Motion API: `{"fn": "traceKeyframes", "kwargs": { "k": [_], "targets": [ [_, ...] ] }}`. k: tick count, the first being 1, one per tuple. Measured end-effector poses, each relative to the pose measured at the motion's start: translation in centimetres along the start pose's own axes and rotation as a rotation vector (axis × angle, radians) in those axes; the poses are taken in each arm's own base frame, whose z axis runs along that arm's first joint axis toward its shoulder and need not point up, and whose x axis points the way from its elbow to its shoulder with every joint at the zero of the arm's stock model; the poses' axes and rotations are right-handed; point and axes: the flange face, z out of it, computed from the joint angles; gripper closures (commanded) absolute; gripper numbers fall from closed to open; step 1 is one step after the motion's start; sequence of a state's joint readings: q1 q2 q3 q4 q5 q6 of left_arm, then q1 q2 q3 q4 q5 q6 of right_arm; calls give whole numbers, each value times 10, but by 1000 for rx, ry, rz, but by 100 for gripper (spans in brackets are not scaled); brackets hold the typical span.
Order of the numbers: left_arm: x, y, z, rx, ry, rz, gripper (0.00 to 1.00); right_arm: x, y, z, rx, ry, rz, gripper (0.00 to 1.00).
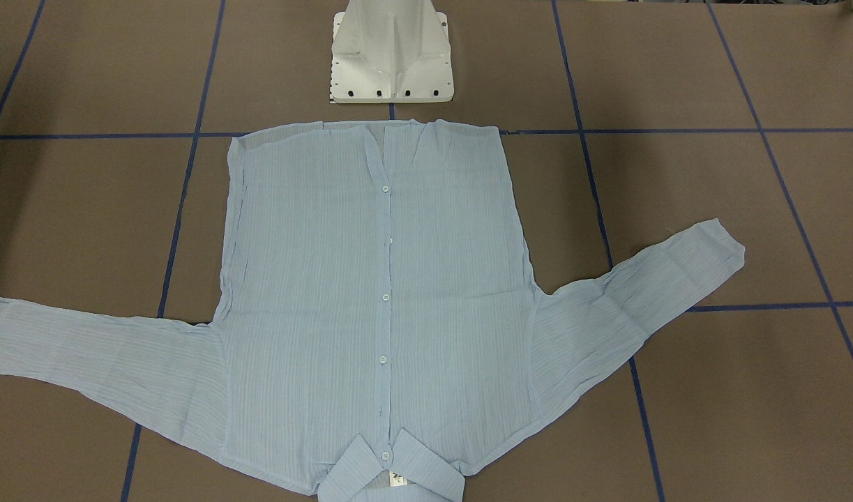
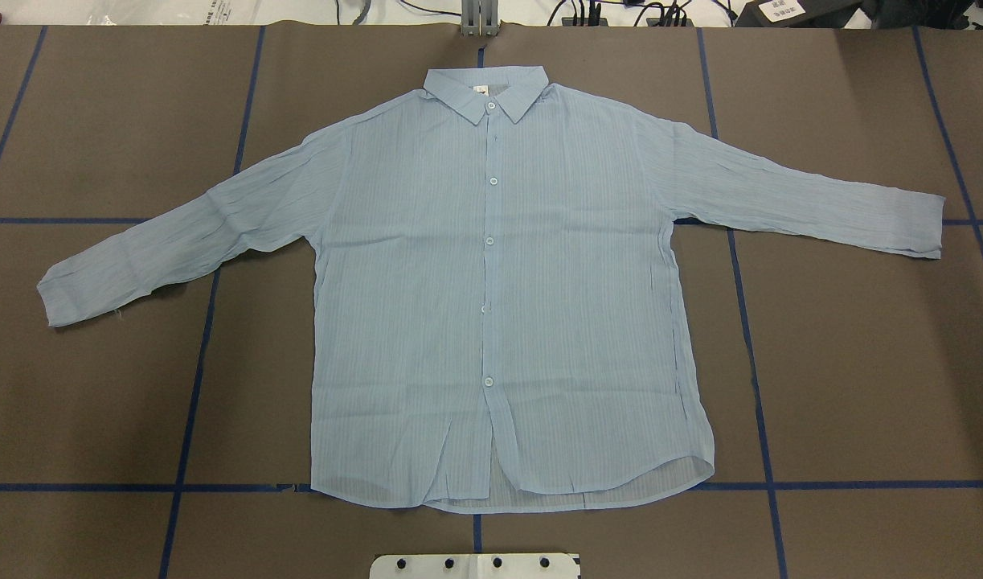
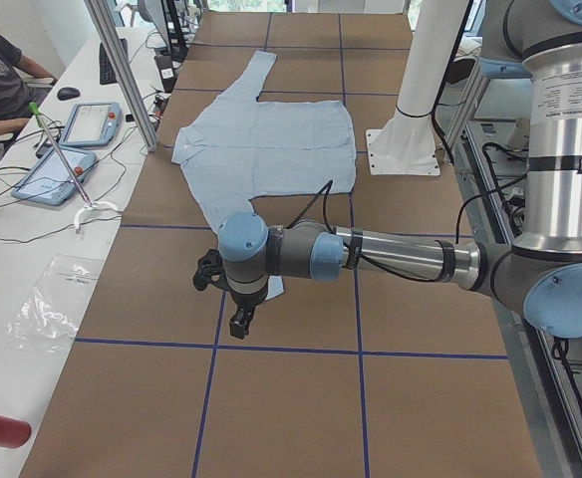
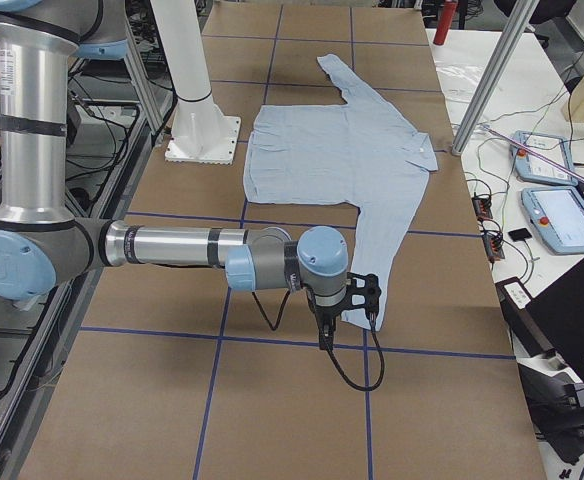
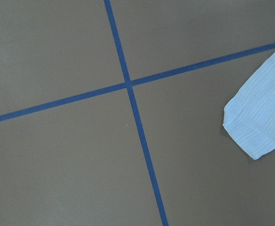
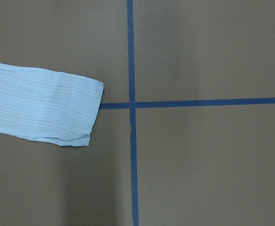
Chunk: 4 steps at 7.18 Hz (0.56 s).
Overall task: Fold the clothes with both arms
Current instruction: 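Lower the right gripper onto the cuff of the sleeve nearest it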
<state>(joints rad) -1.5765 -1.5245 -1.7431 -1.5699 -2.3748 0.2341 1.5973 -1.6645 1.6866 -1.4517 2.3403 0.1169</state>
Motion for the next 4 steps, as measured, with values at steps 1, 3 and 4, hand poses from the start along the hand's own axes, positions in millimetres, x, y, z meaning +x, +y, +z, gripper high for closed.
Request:
{"fn": "traceKeyframes", "kwargs": {
  "k": [1, 3, 4],
  "targets": [
    [5, -7, -6, 34, -4, 36, 1, -7, -1, 7, -12, -2, -17, 0],
    [14, -25, -15, 111, -18, 122, 1, -36, -13, 21, -37, -16, -80, 0],
    [17, -29, -18, 142, -24, 147, 1, -56, -27, 24, -40, -26, -117, 0]
  ]
}}
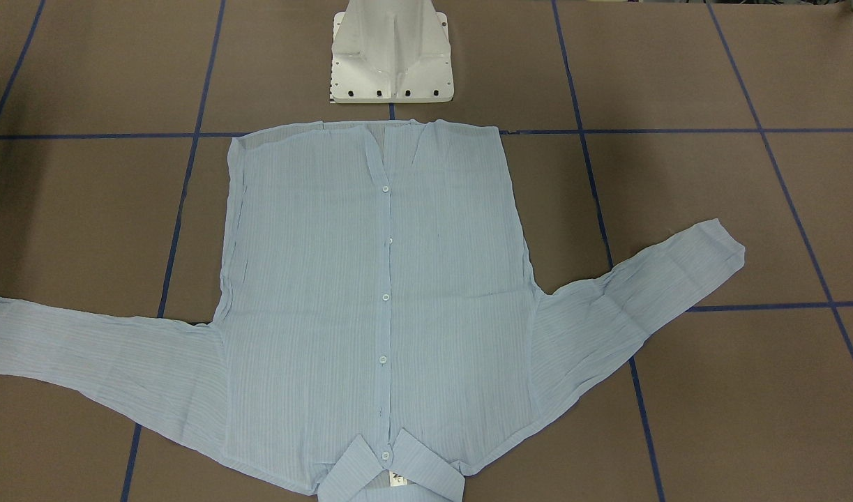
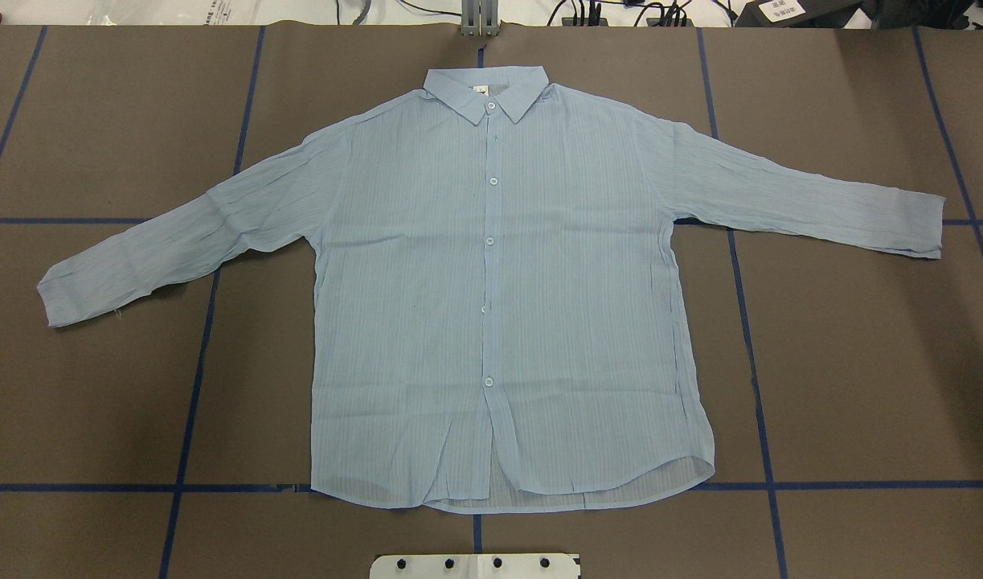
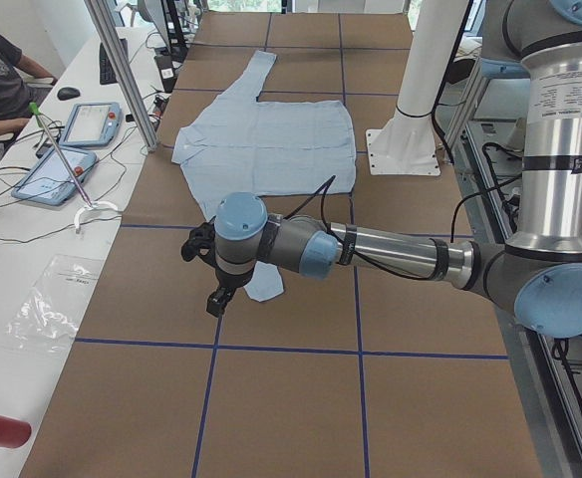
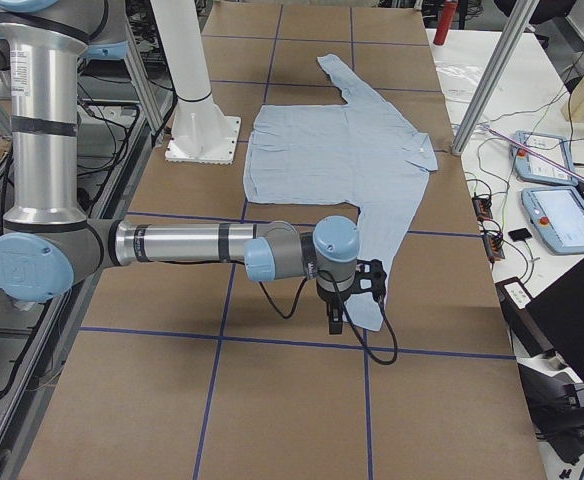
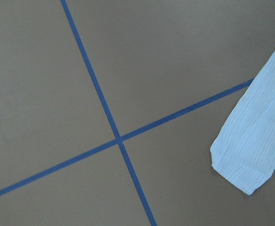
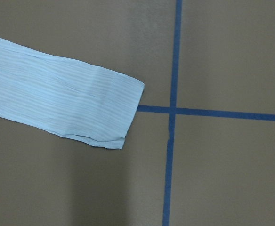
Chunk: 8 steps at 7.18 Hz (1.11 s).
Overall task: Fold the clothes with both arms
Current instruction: 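Lower the right gripper onto the cuff of the sleeve nearest it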
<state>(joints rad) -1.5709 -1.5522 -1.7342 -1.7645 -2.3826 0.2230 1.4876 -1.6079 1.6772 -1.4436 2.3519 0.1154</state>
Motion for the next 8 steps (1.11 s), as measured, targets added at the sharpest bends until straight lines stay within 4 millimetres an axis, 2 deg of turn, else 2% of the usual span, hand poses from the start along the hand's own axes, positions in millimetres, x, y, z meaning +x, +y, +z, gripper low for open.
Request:
{"fn": "traceKeyframes", "kwargs": {
  "k": [1, 3, 4, 6, 7, 8],
  "targets": [
    [3, -11, -4, 31, -5, 8, 1, -11, -12, 8, -8, -10, -24, 0],
    [-1, -25, 0, 63, -6, -50, 1, -14, -33, 32, 20, -32, -86, 0],
    [-2, -25, 4, 78, -6, -66, 1, -9, -40, 52, 46, -37, -109, 0],
    [-3, -24, 5, 90, -7, -68, 1, 12, -46, 107, 74, -39, -167, 1],
    [-3, -25, 5, 94, -8, -66, 1, 11, -47, 123, 82, -46, -184, 1],
    [-2, -28, 3, 98, -9, -63, 1, -1, -54, 133, 82, -48, -183, 1]
  ]
}}
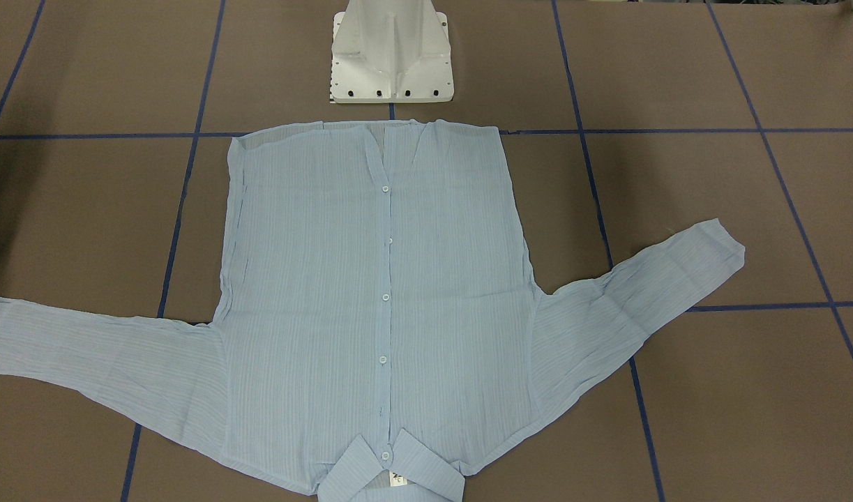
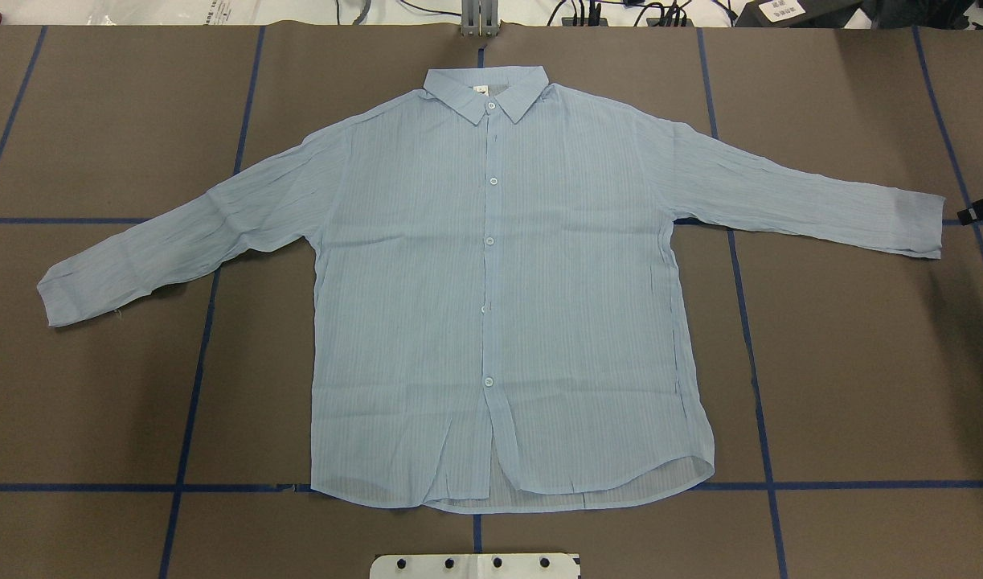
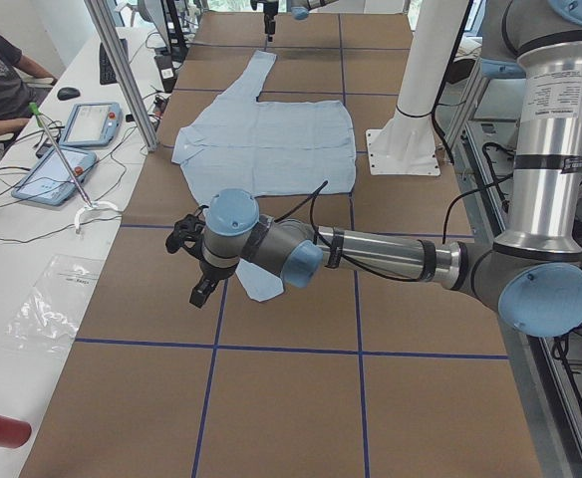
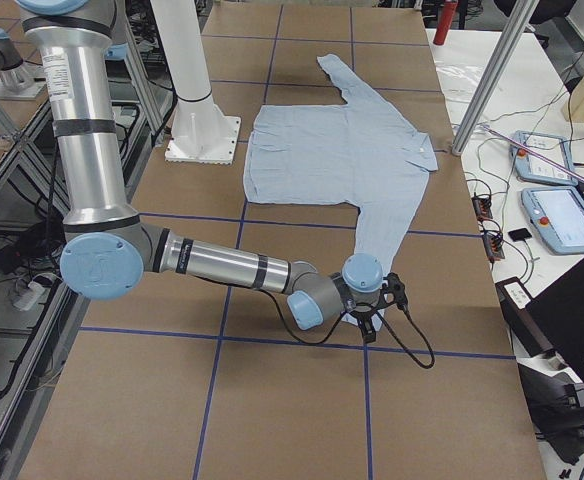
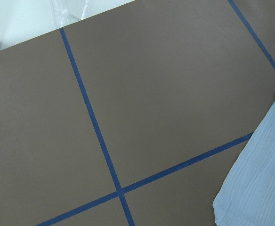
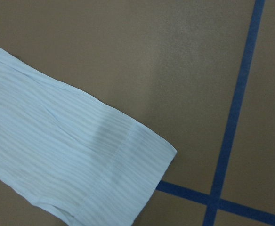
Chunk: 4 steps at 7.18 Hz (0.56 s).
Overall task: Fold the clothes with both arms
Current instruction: 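Lower the right gripper onto the cuff of the sleeve nearest it, then close the right gripper on the sleeve cuff and lift it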
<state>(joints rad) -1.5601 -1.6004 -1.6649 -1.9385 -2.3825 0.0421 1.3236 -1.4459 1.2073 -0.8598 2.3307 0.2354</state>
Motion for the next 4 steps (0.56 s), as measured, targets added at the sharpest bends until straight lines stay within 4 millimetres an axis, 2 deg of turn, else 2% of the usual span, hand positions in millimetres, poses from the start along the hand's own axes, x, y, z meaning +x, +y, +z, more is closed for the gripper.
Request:
{"fn": "traceKeyframes", "kwargs": {
  "k": [2, 4],
  "targets": [
    [2, -4, -2, 7, 0, 6, 1, -22, -8, 28, -20, 39, -2, 2],
    [3, -5, -3, 9, -1, 9, 1, -26, -5, 40, -31, 63, -1, 12]
  ]
}}
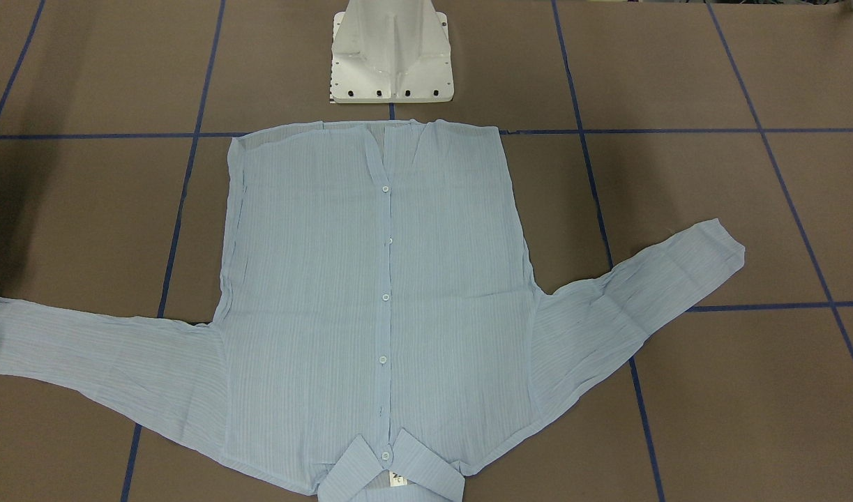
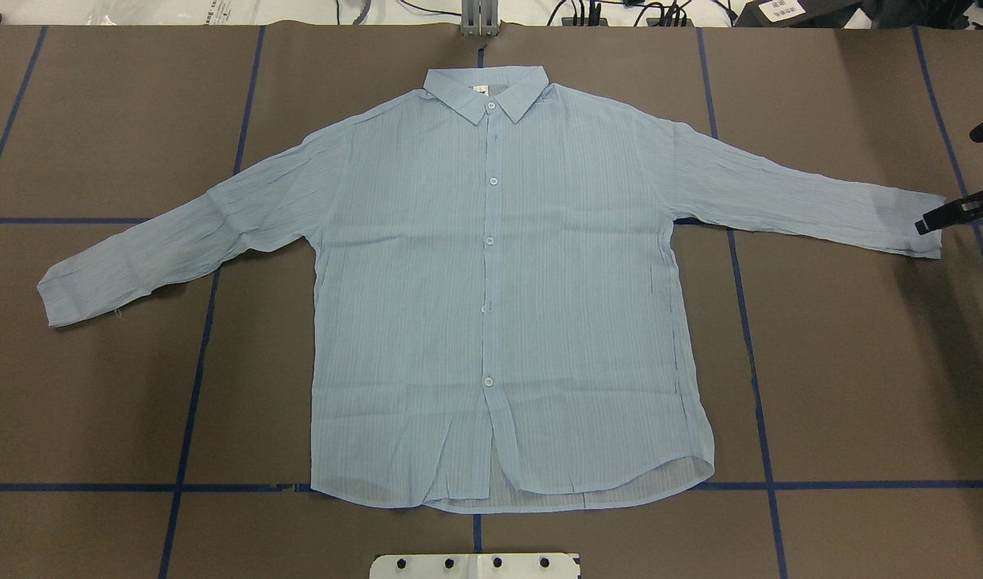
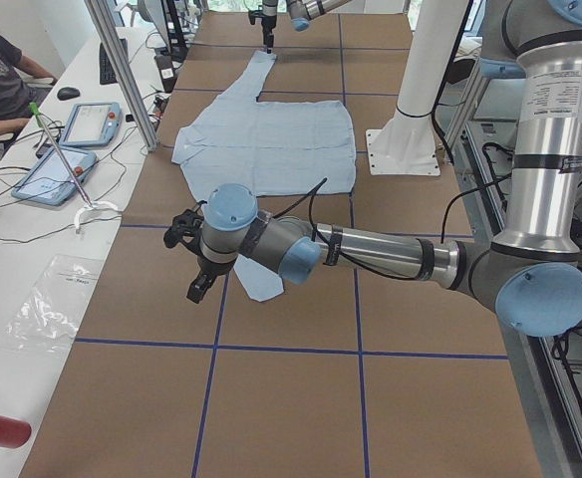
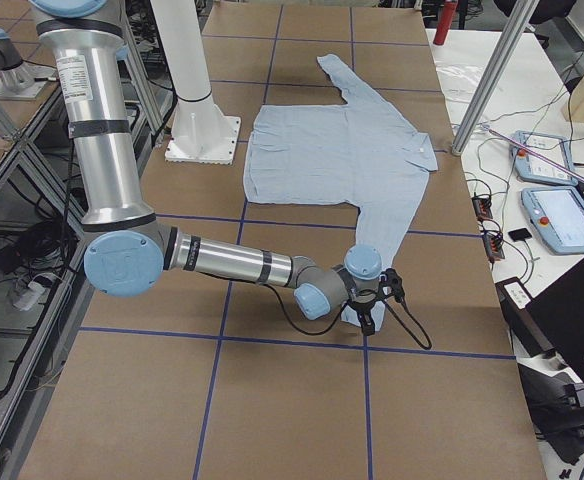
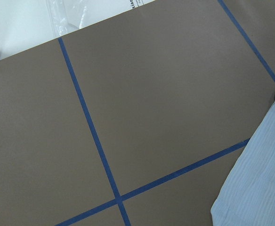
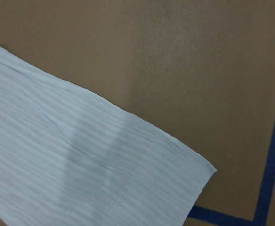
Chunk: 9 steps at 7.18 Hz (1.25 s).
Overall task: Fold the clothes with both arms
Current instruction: 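Close the right gripper on the sleeve cuff and lift it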
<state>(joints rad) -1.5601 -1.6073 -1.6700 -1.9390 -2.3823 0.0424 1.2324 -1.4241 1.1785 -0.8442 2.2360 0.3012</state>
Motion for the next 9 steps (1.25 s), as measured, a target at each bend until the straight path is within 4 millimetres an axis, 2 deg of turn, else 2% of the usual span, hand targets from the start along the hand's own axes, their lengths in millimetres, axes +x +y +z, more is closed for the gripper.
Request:
{"fn": "traceKeyframes", "kwargs": {
  "k": [4, 7, 9],
  "targets": [
    [0, 0, 0, 0, 0, 1, 1, 6, 12, 8, -28, -7, 18, 23],
    [0, -1, 0, 1, 0, 3, 1, 0, 9, 11, -39, -22, 14, 28],
    [0, -1, 0, 2, 0, 4, 1, -5, 9, 16, -51, -25, 8, 42]
  ]
}}
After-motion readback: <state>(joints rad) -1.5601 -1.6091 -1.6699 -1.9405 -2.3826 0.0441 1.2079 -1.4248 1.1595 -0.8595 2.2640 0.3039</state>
